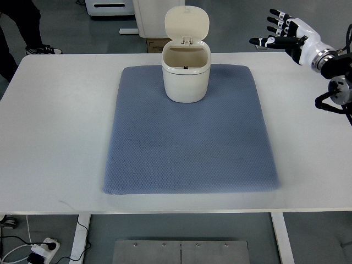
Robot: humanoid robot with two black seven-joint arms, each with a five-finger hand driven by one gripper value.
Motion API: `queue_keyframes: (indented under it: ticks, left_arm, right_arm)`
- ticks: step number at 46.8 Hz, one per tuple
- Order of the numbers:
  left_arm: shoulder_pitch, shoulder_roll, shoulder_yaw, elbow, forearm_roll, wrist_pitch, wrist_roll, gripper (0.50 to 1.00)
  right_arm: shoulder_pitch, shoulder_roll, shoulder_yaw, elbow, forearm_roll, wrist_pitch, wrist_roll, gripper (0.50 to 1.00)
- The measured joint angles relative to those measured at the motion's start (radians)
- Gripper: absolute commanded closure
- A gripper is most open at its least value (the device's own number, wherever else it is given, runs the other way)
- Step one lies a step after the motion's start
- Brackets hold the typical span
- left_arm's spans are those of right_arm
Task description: Put lemon in trash with right hand
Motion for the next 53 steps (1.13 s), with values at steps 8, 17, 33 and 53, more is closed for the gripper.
queue_keyframes:
  ticks: [8, 17, 33, 53]
  left_arm:
    - [0.0, 0.0, 0.0, 0.0, 0.0, 0.0, 0.0, 0.5]
    - [0.0, 0.0, 0.0, 0.0, 0.0, 0.0, 0.0, 0.5]
    - [0.0, 0.0, 0.0, 0.0, 0.0, 0.0, 0.0, 0.5]
    - [0.0, 0.0, 0.0, 0.0, 0.0, 0.0, 0.0, 0.5]
  right_arm:
    - [-0.083, 0.05, 0.173, 0.046, 0.0, 0.0, -0.013, 0.5]
    - [-0.173, 0.1, 0.31, 0.108, 0.0, -0.015, -0.004, 0.5]
    - [-0.248, 0.114, 0.335, 0.12, 0.0, -0.013, -0.003, 0.5]
    - [-0.32, 0.246, 0.458, 0.122, 0.057, -0.018, 0.162, 0.5]
